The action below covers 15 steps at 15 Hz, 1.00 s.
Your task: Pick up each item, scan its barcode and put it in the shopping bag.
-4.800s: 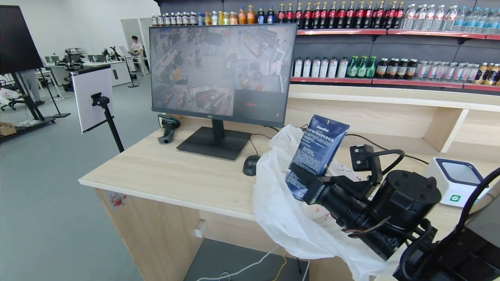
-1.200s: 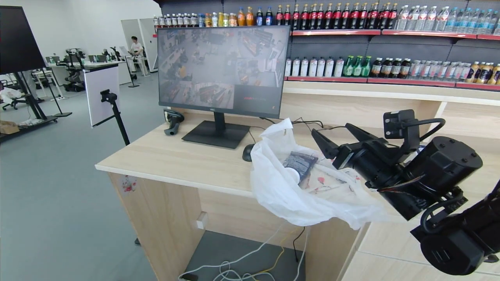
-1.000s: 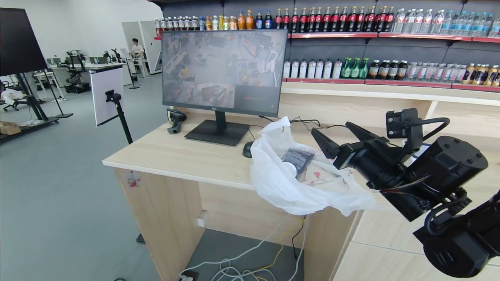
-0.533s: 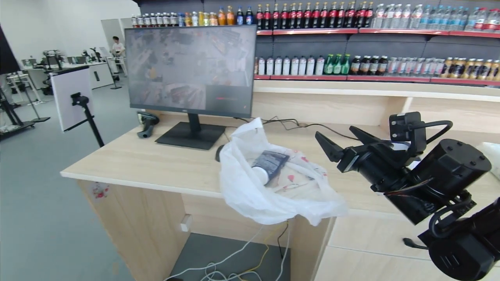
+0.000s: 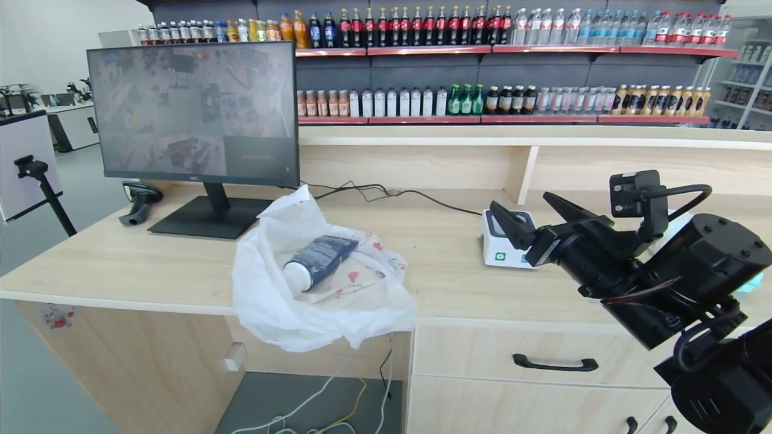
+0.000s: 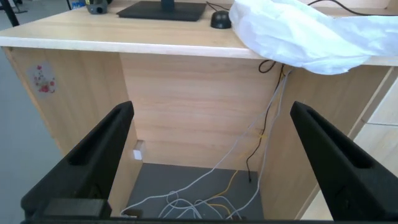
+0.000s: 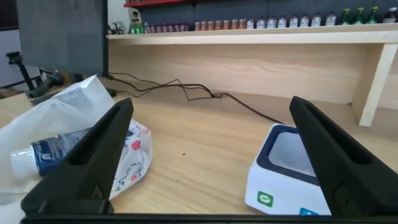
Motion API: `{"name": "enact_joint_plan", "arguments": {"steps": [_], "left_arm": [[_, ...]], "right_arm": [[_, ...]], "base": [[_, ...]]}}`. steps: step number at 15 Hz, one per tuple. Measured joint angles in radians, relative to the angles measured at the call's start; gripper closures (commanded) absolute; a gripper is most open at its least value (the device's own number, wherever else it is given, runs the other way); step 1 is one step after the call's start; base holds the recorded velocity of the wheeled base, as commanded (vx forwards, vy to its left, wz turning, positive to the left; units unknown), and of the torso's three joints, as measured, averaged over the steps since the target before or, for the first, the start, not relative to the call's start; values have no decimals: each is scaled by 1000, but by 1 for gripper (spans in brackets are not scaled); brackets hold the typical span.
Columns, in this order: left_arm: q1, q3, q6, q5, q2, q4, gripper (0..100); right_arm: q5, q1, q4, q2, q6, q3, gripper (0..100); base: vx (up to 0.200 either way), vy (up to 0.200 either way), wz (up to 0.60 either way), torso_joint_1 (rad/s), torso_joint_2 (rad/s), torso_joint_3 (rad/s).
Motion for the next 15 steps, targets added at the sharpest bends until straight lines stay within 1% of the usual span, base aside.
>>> {"name": "enact_joint_plan", "arguments": {"steps": [15], "left_arm": [[0, 0, -2, 0, 0, 0, 0]], "right_arm": [[0, -2, 0, -11, -1, 20, 0]], "base": [[0, -200, 0, 2, 5, 2]]}}
